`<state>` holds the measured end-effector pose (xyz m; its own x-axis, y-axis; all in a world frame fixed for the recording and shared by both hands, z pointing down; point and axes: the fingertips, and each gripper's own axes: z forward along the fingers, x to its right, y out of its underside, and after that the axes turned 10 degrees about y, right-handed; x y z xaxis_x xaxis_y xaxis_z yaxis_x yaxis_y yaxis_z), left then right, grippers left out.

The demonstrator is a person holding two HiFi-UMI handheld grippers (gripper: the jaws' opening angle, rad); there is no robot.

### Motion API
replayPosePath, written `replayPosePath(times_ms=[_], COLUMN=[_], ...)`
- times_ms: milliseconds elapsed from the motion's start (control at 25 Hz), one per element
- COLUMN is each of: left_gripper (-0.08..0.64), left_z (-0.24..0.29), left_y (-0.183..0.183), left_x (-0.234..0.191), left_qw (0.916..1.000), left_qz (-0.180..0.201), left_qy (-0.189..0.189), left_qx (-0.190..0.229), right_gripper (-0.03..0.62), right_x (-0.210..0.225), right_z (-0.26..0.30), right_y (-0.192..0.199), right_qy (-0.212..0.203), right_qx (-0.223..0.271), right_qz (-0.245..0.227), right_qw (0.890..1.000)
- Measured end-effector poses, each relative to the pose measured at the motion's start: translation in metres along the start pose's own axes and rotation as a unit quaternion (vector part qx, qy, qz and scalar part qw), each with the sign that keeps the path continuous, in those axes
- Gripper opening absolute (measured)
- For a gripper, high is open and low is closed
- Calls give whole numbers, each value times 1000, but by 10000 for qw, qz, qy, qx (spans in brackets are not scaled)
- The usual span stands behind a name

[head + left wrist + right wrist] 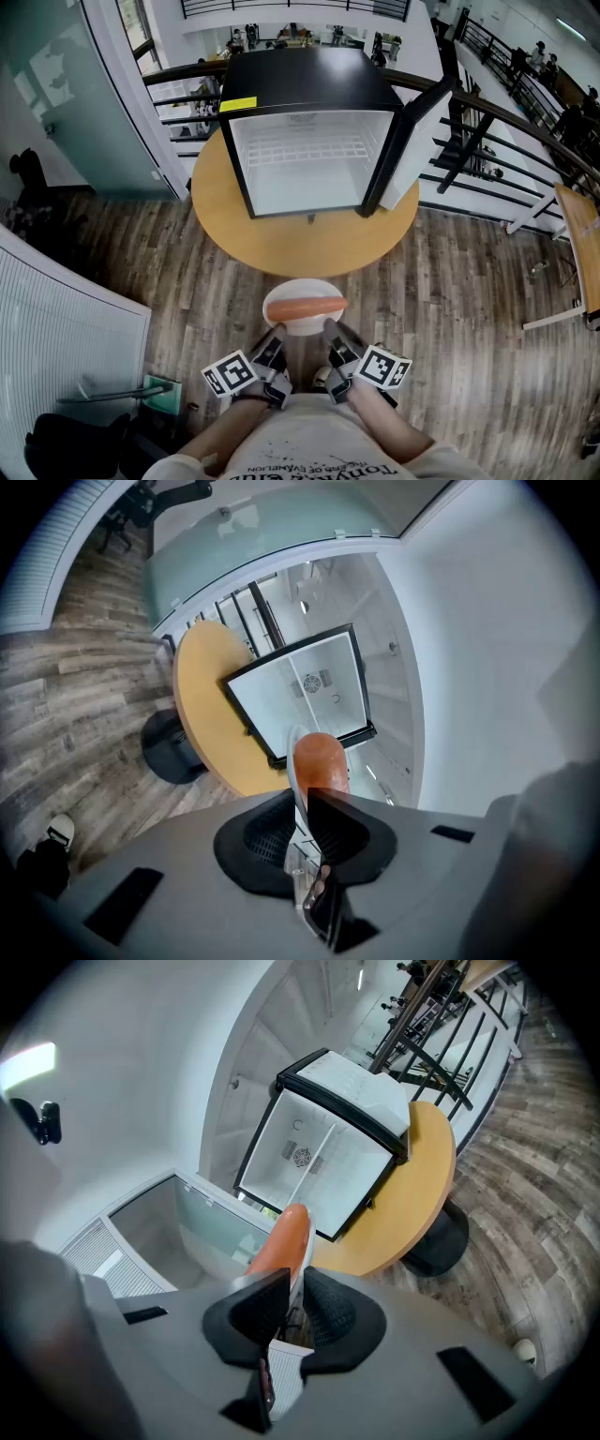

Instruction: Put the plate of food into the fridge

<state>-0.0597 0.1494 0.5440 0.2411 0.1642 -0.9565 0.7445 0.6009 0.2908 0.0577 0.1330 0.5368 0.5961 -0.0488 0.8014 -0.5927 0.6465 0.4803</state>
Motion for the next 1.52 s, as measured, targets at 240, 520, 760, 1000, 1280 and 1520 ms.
replayPosePath(times_ms=[240, 520, 760, 1000, 1280, 1520], left_gripper=[55, 55, 57, 55, 55, 55], left_z=[-2, -3, 0, -1, -8, -16], left_y=[9, 15, 14, 8, -10, -33], left_x=[1, -1, 0, -4, -7, -5], left_qw=[10000, 9999, 9999, 9997, 9989, 9975], left_qz=[0, -57, -67, -52, -62, 37], left_qy=[-34, -61, -17, 5, 135, 288], left_qx=[-35, -74, -110, -226, -453, -651], right_gripper=[61, 61, 61, 60, 60, 58], right_x=[5, 10, 10, 8, -6, -24], right_z=[-7, -10, -11, -6, 3, 15], right_y=[2, 3, 1, 5, 14, 21], right_qy=[22, 63, 57, 122, 254, 280], right_qx=[20, 4, 40, 101, 307, 517], right_qz=[20, 85, 145, 215, 229, 278], right_qw=[10000, 9999, 9999, 9996, 9989, 9979])
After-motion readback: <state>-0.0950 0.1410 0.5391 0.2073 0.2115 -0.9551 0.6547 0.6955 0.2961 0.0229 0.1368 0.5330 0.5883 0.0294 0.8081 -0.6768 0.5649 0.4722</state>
